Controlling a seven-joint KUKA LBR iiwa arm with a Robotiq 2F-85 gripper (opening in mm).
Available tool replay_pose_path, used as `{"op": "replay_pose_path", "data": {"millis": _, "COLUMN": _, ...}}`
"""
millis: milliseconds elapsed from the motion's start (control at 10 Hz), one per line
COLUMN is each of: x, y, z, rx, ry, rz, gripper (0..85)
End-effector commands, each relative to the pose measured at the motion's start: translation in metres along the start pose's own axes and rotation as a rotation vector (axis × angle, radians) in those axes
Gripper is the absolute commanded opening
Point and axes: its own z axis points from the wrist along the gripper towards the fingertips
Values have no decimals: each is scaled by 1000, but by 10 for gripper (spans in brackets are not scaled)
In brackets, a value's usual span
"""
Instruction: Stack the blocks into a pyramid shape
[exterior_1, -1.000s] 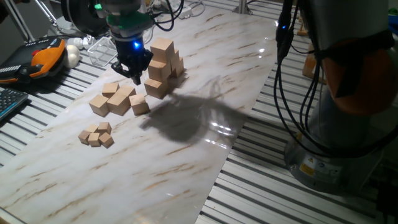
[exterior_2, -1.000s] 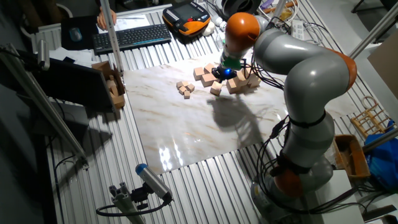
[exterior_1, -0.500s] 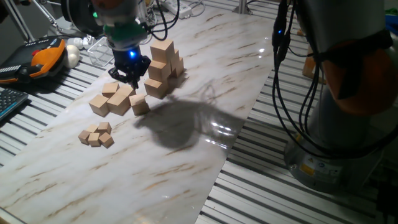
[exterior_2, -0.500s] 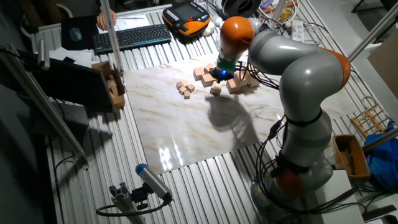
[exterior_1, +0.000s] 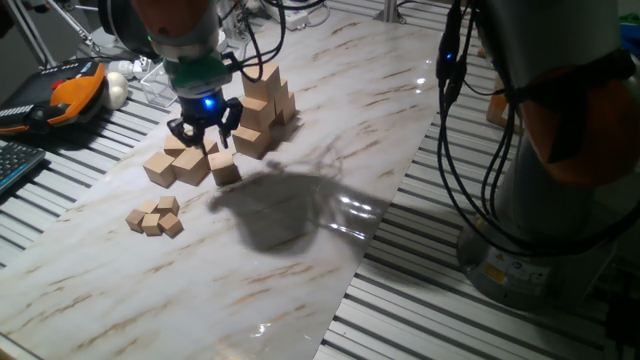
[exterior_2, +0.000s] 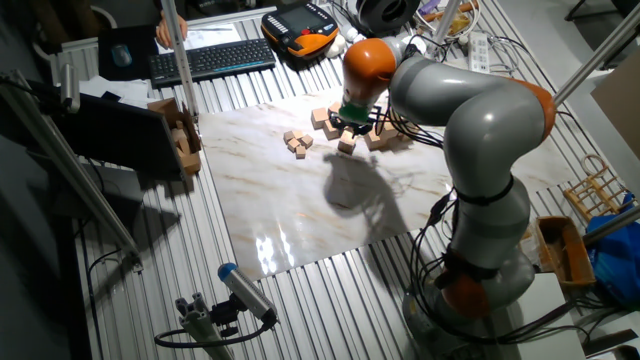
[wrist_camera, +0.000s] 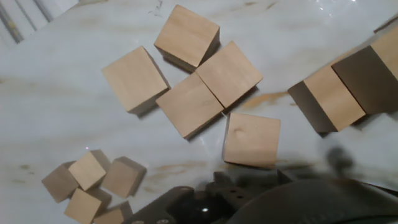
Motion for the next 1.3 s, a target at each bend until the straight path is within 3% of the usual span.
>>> {"op": "replay_pose_path", "data": {"millis": 0, "x": 0, "y": 0, "z": 2, "rx": 2, "ry": 2, "rz": 11, "gripper": 850}}
{"op": "replay_pose_path", "data": {"millis": 300, "x": -3, "y": -2, "z": 6, "rx": -1, "ry": 16, "rz": 41, "gripper": 850}}
{"op": "replay_pose_path", "data": {"millis": 600, "x": -5, "y": -2, "z": 15, "rx": 33, "ry": 21, "rz": 55, "gripper": 850}}
{"op": "replay_pose_path", "data": {"millis": 700, "x": -6, "y": -3, "z": 21, "rx": 47, "ry": 13, "rz": 54, "gripper": 680}}
{"op": "replay_pose_path", "data": {"millis": 1000, "x": -9, "y": -6, "z": 30, "rx": 60, "ry": 7, "rz": 76, "gripper": 680}}
{"op": "replay_pose_path", "data": {"millis": 1100, "x": -10, "y": -6, "z": 33, "rx": 63, "ry": 11, "rz": 79, "gripper": 850}}
{"op": "replay_pose_path", "data": {"millis": 1200, "x": -11, "y": -7, "z": 36, "rx": 61, "ry": 15, "rz": 83, "gripper": 850}}
